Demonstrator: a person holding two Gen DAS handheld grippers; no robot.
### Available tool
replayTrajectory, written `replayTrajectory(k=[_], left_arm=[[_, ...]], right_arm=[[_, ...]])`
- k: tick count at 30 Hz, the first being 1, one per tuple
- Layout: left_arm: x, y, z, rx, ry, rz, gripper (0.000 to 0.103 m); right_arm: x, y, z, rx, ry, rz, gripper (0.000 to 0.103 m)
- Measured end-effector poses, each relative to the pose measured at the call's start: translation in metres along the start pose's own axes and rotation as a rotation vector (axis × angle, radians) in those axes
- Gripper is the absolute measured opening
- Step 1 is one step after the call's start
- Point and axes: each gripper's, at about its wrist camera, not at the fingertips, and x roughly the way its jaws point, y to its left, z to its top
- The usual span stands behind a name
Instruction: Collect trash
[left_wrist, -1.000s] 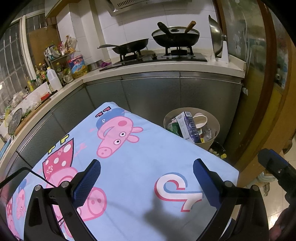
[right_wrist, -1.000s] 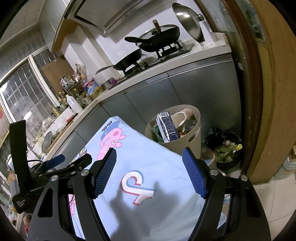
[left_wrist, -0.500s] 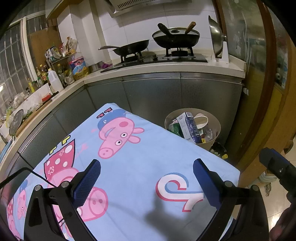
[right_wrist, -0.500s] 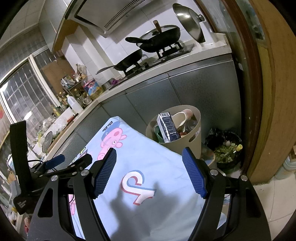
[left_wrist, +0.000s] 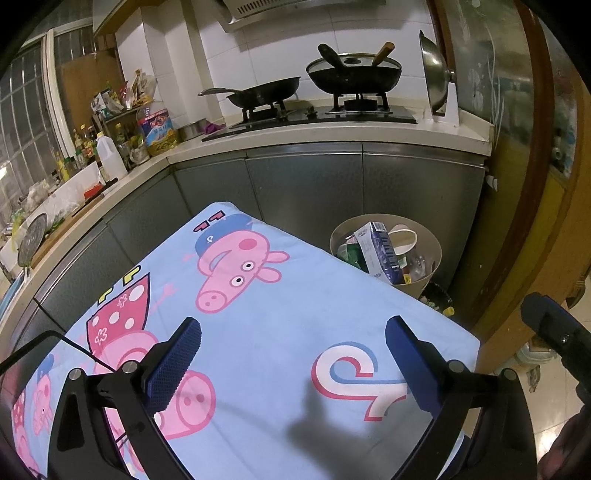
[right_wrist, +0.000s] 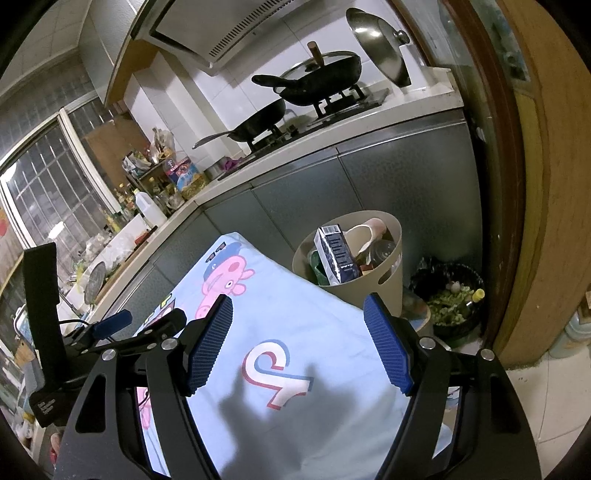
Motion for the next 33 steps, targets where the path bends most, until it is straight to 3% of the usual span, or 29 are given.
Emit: replayTrajectory(k=[24, 33], left_arm=[[0.0, 0.0025, -0.0031, -0.01, -0.011, -0.029, 0.098], [0.0005, 0.0045, -0.0022, -0.039, 0.002, -0.018, 0.099]], right_arm=[[-0.0012, 0.0019, -0.0018, 0.005, 0.0, -0.002, 0.072], [0.0006, 0.002, -0.0055, 0.013, -0.002, -0.004, 0.077]])
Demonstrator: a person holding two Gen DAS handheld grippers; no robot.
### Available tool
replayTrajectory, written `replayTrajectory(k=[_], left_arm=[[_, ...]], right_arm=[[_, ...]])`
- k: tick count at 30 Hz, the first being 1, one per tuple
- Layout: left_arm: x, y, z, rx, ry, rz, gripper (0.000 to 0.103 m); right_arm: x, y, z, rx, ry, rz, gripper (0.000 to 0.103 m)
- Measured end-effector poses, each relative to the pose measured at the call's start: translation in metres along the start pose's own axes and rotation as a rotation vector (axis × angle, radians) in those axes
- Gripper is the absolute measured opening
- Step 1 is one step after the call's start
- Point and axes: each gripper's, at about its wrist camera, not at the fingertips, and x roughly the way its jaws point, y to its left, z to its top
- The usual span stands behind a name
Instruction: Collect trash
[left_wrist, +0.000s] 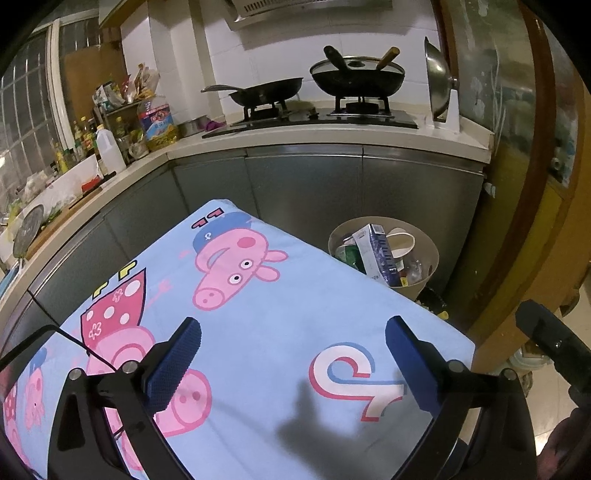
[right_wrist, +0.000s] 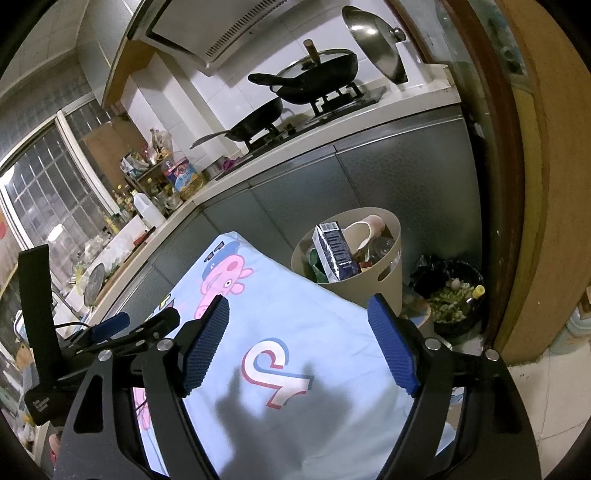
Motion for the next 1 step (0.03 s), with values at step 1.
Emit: replayTrajectory(k=[1], left_arm=[[0.0003, 0.0001, -0.0001, -0.002, 0.002, 0.002, 0.099]], right_arm=[[0.0001, -0.0001, -0.0001, 0.001, 0.001, 0.002, 0.077]])
